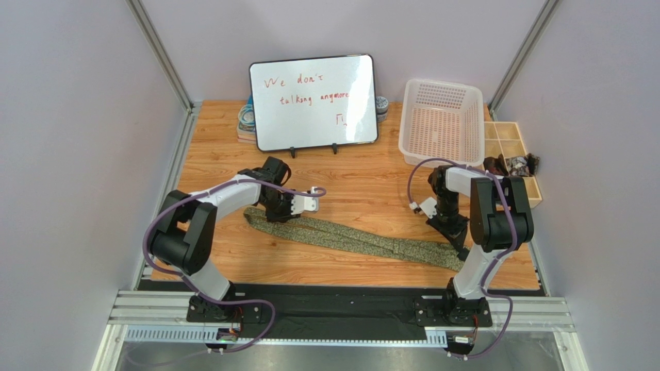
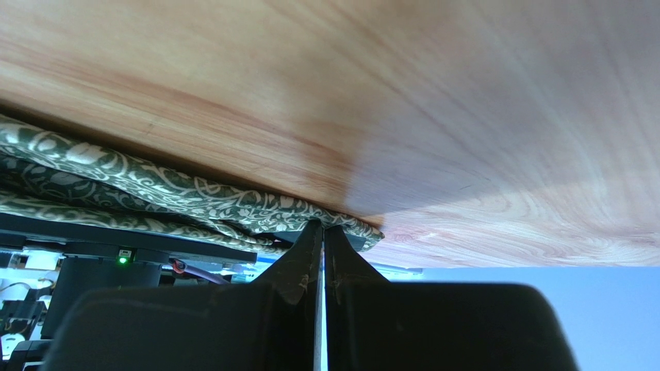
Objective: Roll the ties
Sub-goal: Flatten out the tie at the center of the board.
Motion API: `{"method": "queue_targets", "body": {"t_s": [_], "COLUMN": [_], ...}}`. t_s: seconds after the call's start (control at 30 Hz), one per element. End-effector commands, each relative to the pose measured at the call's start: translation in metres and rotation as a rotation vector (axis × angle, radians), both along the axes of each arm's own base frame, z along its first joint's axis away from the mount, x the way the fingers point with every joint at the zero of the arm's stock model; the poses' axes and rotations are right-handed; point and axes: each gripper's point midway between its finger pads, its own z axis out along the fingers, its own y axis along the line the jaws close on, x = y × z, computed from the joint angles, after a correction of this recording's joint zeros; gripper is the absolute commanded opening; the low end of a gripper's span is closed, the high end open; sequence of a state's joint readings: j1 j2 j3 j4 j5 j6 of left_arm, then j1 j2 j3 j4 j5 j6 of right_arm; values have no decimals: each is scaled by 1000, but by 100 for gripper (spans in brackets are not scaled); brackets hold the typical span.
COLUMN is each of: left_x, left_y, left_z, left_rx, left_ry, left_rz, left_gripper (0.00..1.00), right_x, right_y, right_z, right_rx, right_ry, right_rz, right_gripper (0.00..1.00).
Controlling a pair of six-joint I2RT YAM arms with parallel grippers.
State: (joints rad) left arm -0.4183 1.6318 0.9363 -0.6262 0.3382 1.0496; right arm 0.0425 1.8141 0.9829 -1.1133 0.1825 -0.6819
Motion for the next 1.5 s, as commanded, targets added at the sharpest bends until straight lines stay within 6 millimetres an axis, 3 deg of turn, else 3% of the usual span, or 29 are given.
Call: {"method": "queue_targets", "body": {"t_s": [0.0,0.2,0.43,0.53,0.63,0.83,1.0,1.3,1.47], "left_x": [15,0,-5,-19,-30,-46,-48,-31,-35], "left_y": [0,26,41,52,65,83,91,110,118], "left_z": [15,8,48,48,33,9,5,3,1], "left_rx": [9,87,33,55,116,180,215,267,295], "left_ry": [-97,-88,-199,-205,-195,-126,-131,-153,-142], "left_rz": [-71,-73,-17,-44,-77,-78,-100,-3,-7], "left_gripper": [29,14,5,3,2,2,4,6,22], "right_x": [53,54,55,53,51,52,54,55,60], "right_y": [7,4,3,2,1,-2,-2,-3,-3], "right_z": [-31,-31,-28,-29,-28,-25,-23,-20,-13], "right_rx": [57,46,43,43,44,45,48,52,62], "right_ry": [-199,-193,-195,-187,-181,-182,-187,-191,-205], "right_rz": [4,13,12,11,14,17,18,41,54], "right_gripper": [0,0,0,0,0,0,0,0,0]}}
